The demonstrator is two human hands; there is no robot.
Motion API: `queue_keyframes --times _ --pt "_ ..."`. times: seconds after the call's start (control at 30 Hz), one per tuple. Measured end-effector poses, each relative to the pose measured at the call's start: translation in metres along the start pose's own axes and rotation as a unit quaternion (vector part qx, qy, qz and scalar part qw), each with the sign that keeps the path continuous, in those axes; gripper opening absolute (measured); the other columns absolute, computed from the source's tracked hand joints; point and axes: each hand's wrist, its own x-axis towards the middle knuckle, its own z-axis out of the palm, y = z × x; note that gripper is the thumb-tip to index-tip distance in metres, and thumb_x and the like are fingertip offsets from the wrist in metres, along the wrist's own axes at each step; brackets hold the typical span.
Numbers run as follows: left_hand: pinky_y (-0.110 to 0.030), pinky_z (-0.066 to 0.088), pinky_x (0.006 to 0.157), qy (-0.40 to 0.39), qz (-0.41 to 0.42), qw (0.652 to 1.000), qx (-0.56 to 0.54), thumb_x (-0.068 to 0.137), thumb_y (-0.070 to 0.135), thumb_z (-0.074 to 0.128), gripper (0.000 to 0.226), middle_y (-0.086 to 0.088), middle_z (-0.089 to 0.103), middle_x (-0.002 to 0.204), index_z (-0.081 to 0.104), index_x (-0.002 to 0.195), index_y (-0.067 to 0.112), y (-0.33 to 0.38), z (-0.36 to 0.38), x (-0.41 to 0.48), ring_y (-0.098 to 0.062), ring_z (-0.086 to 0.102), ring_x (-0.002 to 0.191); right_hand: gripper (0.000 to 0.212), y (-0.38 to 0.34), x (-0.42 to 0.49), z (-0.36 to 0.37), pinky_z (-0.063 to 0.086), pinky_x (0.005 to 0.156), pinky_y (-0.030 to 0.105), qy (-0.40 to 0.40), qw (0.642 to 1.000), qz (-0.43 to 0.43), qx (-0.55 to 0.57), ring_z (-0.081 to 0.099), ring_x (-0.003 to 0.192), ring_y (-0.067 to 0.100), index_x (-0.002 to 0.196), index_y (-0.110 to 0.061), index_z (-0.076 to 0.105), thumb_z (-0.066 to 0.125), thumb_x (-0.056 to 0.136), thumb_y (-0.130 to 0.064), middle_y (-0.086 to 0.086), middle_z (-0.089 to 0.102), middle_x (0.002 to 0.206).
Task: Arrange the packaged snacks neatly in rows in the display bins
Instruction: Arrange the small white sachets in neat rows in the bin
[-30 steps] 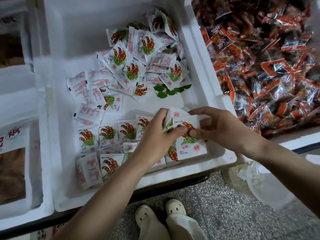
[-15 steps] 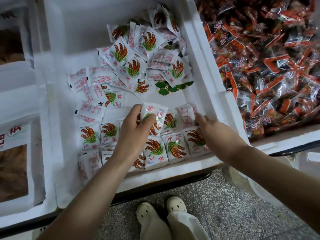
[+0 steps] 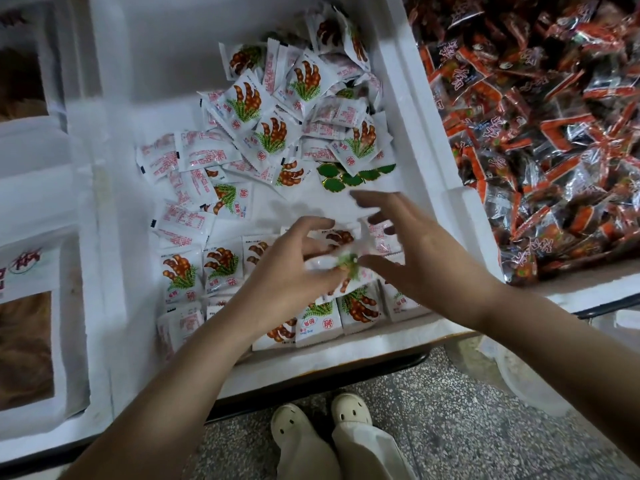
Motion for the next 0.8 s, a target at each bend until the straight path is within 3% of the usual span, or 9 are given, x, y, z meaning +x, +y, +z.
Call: queue_keyframes --times 0.1,0.2,0.3,0.43,0.53,0.6,0.73,0.8 --pt "-0.021 0.046 0.067 0.019 0.03 0.999 0.007 0.075 0.014 0.077 0.054 0.01 0.062 0.101 0.041 0.111 0.03 0.009 0.0 0.01 -0.004 0.059 0.082 0.05 -0.004 0.008 -0.005 0.05 0.081 0.032 -0.06 0.998 -0.001 -0.027 0.061 0.095 0.015 0.128 -0.021 0.05 0.071 0.082 -0.018 -0.004 0.062 0.11" --pt "-0.021 0.05 0.067 0.067 0.064 0.995 -0.035 0.072 0.012 0.079 0.053 0.006 0.059 0.095 0.041 0.103 0.031 0.019 0.002 0.022 -0.005 0.062 0.086 0.046 0.003 0.012 -0.007 0.052 0.071 0.035 -0.086 0.994 0.063 -0.004 0.06 0.074 0.013 0.117 -0.023 0.047 0.072 0.08 -0.025 -0.013 0.056 0.083" --pt "-0.027 0.053 0.072 0.112 0.086 0.987 -0.076 0.075 0.012 0.077 0.047 0.007 0.057 0.092 0.042 0.096 0.036 0.022 0.015 0.033 -0.012 0.063 0.089 0.033 0.012 0.014 -0.01 0.049 0.064 0.031 -0.031 0.997 0.076 0.013 0.059 0.072 0.017 0.101 -0.014 0.044 0.067 0.082 -0.029 -0.007 0.056 0.079" --pt "-0.021 0.05 0.085 0.125 0.101 0.983 -0.084 0.085 0.013 0.068 0.036 0.009 0.055 0.105 0.044 0.107 0.028 0.012 0.033 0.044 -0.006 0.058 0.103 0.034 0.019 0.022 -0.01 0.038 0.057 0.019 -0.001 0.997 0.079 0.006 0.05 0.068 0.016 0.107 -0.005 0.047 0.064 0.086 -0.025 -0.006 0.051 0.079" --pt "-0.009 0.039 0.093 0.138 0.13 0.981 0.028 0.088 0.012 0.064 0.037 0.004 0.053 0.119 0.048 0.121 0.016 -0.007 0.035 0.049 -0.005 0.052 0.11 0.034 0.026 0.033 -0.012 0.037 0.055 0.012 0.031 0.991 0.131 0.017 0.046 0.062 0.005 0.106 -0.013 0.039 0.066 0.086 -0.02 -0.009 0.047 0.076" --pt "-0.007 0.031 0.095 0.121 0.135 0.976 0.117 0.089 0.011 0.062 0.035 0.002 0.053 0.122 0.052 0.123 0.013 -0.021 0.035 0.049 -0.009 0.048 0.116 0.035 0.031 0.04 -0.009 0.033 0.055 0.017 0.022 0.988 0.154 0.019 0.045 0.062 0.008 0.109 -0.013 0.037 0.064 0.088 -0.016 -0.007 0.046 0.076" --pt "-0.028 0.024 0.108 0.053 0.145 0.94 0.303 0.093 0.023 0.055 0.04 0.0 0.045 0.132 0.05 0.132 0.014 -0.04 0.038 0.045 -0.015 0.035 0.128 0.037 0.04 0.049 0.005 0.038 0.07 0.028 -0.075 0.977 0.197 -0.031 0.048 0.078 0.02 0.122 -0.012 0.035 0.056 0.092 -0.012 0.011 0.056 0.101" --pt "-0.033 0.026 0.11 0.046 0.15 0.926 0.343 0.093 0.025 0.053 0.041 -0.002 0.043 0.133 0.049 0.133 0.014 -0.042 0.04 0.046 -0.018 0.035 0.129 0.043 0.041 0.053 0.009 0.038 0.082 0.03 -0.108 0.965 0.223 -0.085 0.046 0.097 0.022 0.13 -0.012 0.033 0.053 0.093 -0.011 0.012 0.048 0.119"
